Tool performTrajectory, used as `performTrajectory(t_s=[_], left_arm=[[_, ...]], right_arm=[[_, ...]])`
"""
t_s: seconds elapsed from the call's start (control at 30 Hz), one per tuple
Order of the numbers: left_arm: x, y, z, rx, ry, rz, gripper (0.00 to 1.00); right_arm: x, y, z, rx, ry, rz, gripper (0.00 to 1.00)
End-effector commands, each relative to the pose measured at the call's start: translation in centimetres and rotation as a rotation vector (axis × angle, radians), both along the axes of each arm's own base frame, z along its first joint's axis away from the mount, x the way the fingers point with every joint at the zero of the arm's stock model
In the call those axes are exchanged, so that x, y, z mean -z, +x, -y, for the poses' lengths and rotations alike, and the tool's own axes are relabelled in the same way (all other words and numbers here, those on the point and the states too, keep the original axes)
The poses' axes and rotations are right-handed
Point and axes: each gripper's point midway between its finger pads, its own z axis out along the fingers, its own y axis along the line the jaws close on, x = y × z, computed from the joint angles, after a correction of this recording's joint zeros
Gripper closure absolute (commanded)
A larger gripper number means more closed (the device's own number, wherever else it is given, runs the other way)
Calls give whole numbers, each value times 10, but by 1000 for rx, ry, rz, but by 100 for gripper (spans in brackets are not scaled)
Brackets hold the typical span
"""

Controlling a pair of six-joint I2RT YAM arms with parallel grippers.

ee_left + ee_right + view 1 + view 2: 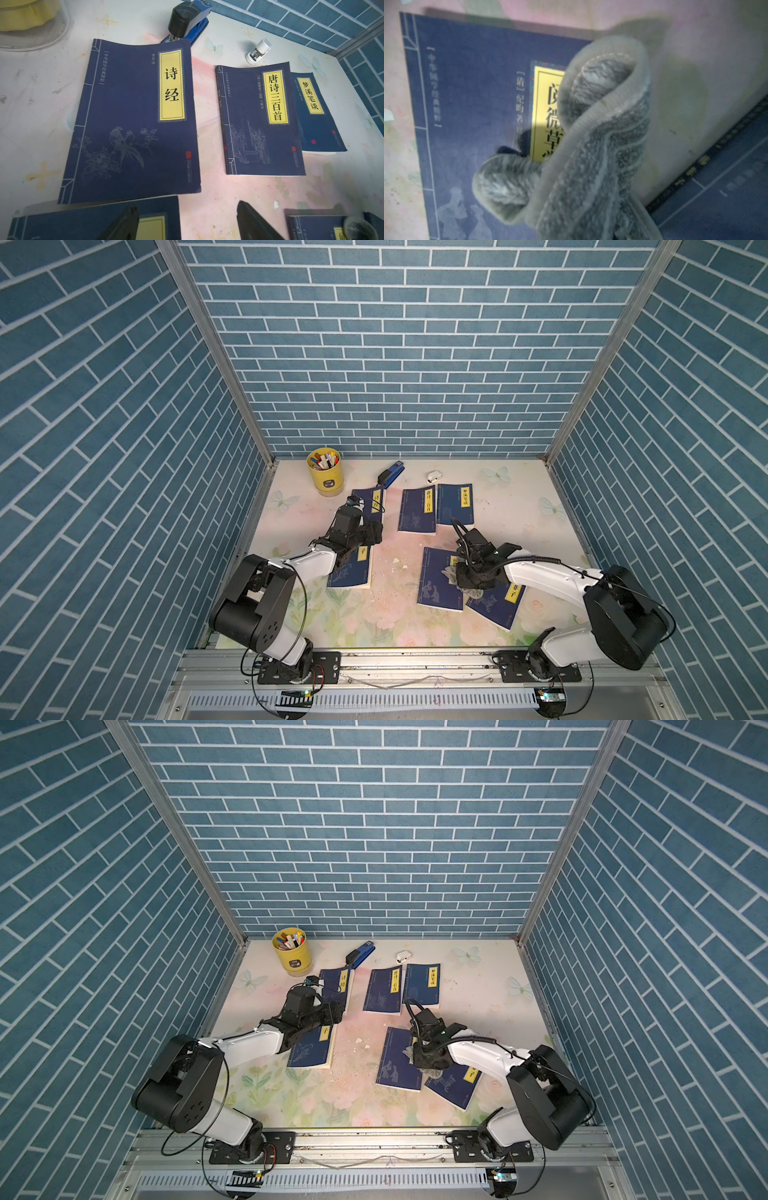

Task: Wipe the cover of the book
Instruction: Wipe the dirt from the cover of the book, then place the cleaning item at the center of the board.

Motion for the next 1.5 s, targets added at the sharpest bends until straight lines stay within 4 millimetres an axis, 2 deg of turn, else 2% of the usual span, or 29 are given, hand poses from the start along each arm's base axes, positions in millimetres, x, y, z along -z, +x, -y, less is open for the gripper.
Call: performTrajectory(t_s=[0.0, 0.13, 0.23, 0.4, 0.57, 0.73, 0.97, 1.2, 1.37, 1.47], left_arm=[[-1, -2, 14, 24, -17, 7, 21], [3, -8, 27, 54, -22, 1, 21], [6, -11, 31, 64, -17, -5, 21], [9, -14, 34, 71, -13, -11, 21], [12, -18, 37, 82, 6, -13, 21], [14, -21, 44, 105, -2, -15, 21], [18, -27, 61, 152, -16, -28, 21], [21, -39, 73, 187, -20, -41, 21], [24, -45, 80, 204, -21, -49, 21], [24, -49, 85, 219, -20, -53, 21]], right_arm=[[20, 16, 27, 12, -134, -20, 82], [15, 48, 37, 44, -157, 13, 82], [0, 69, 51, 88, -180, 58, 82], [-28, 85, 78, 128, -254, 115, 81], [-39, 83, 99, 159, -291, 119, 79], [-35, 75, 109, 177, -300, 99, 73], [-31, 73, 110, 179, -297, 87, 49], [-48, 74, 113, 172, -317, 115, 37], [-66, 73, 113, 165, -321, 159, 35], [-82, 71, 104, 129, -312, 203, 34]])
